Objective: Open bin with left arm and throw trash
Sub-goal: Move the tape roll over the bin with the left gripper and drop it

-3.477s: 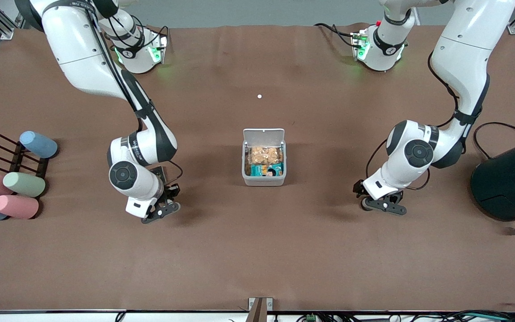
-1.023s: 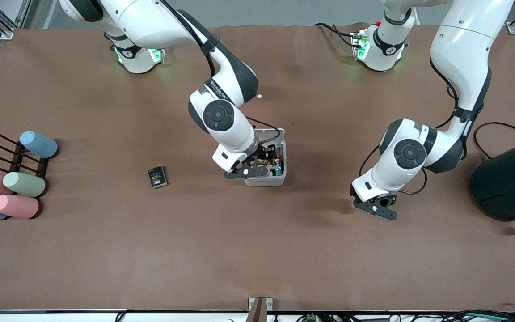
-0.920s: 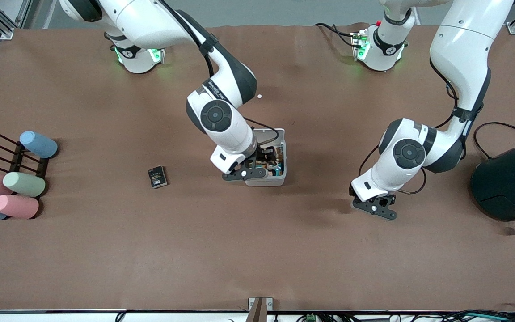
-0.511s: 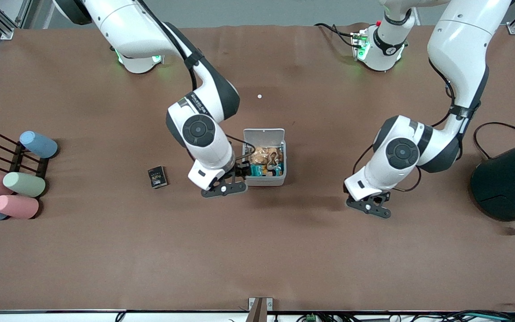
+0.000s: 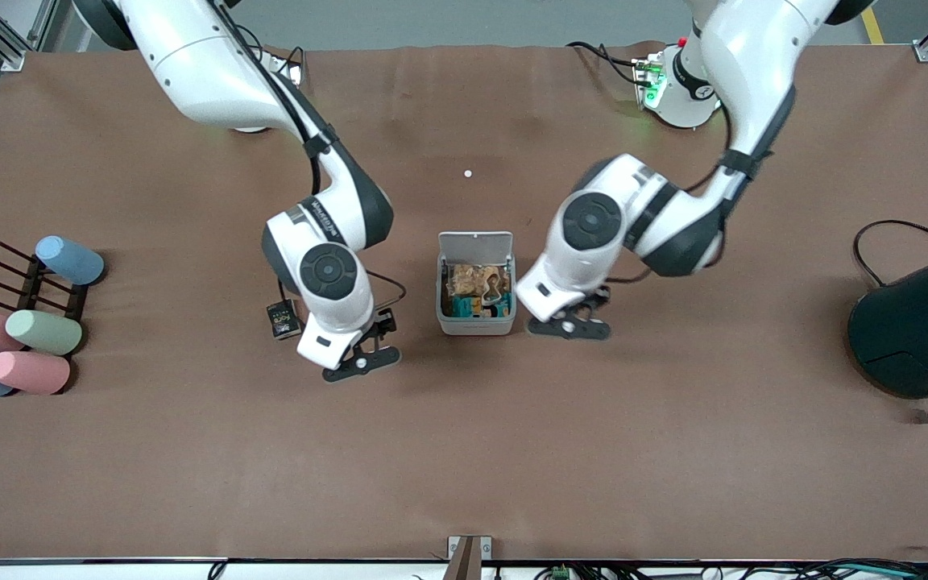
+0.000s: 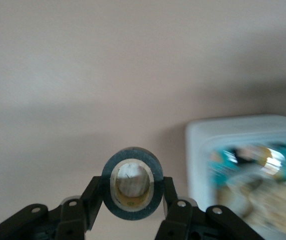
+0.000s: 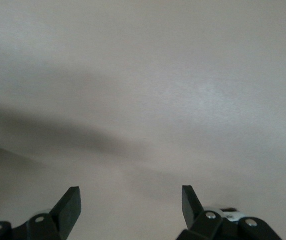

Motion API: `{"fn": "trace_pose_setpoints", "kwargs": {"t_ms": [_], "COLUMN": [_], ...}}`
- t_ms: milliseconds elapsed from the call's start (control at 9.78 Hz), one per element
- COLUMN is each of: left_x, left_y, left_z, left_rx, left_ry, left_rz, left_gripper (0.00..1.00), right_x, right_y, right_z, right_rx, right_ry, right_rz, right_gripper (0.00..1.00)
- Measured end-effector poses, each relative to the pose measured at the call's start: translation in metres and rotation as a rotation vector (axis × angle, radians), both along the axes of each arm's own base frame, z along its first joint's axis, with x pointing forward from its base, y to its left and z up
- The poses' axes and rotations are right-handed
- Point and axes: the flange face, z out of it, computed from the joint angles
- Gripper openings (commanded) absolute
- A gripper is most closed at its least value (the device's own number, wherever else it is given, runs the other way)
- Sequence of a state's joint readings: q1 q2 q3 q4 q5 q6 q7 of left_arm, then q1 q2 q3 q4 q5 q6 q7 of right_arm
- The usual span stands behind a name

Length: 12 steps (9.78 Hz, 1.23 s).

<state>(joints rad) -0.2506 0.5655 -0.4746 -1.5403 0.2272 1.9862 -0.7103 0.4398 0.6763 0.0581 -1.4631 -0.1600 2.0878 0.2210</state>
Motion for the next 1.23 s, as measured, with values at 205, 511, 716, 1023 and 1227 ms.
{"fn": "trace_pose_setpoints", "kwargs": {"t_ms": [205, 511, 716, 1023, 1227], "left_x": [-0.024, -0.038, -0.041, -0.035, -0.025], "left_y": [-0.031, -0.052, -0.066, -0.066, -0.064], "left_z": [0.008, -0.003, -0.011, -0.028, -0.033], "left_rx": [-0.021, -0.014, -0.017, 0.001, 0.012], "left_ry": [0.056, 0.08, 0.09, 0.089, 0.055], "left_rz": [0.101, 0.143, 0.156, 0.168, 0.158], "left_gripper": [0.03, 0.04, 0.05, 0.07, 0.08], "right_x": [0.004, -0.006, -0.013, -0.014, -0.022], "right_y": [-0.034, -0.091, -0.119, -0.168, -0.175], "right_z": [-0.021, -0.046, -0.05, -0.054, -0.067], "right_rx": [0.016, -0.001, -0.008, -0.009, -0.006], "right_ry": [-0.015, 0.043, 0.074, 0.106, 0.118], "right_rz": [0.031, 0.056, 0.082, 0.089, 0.092], "right_gripper": [0.97, 0.97, 0.97, 0.97, 0.97]}}
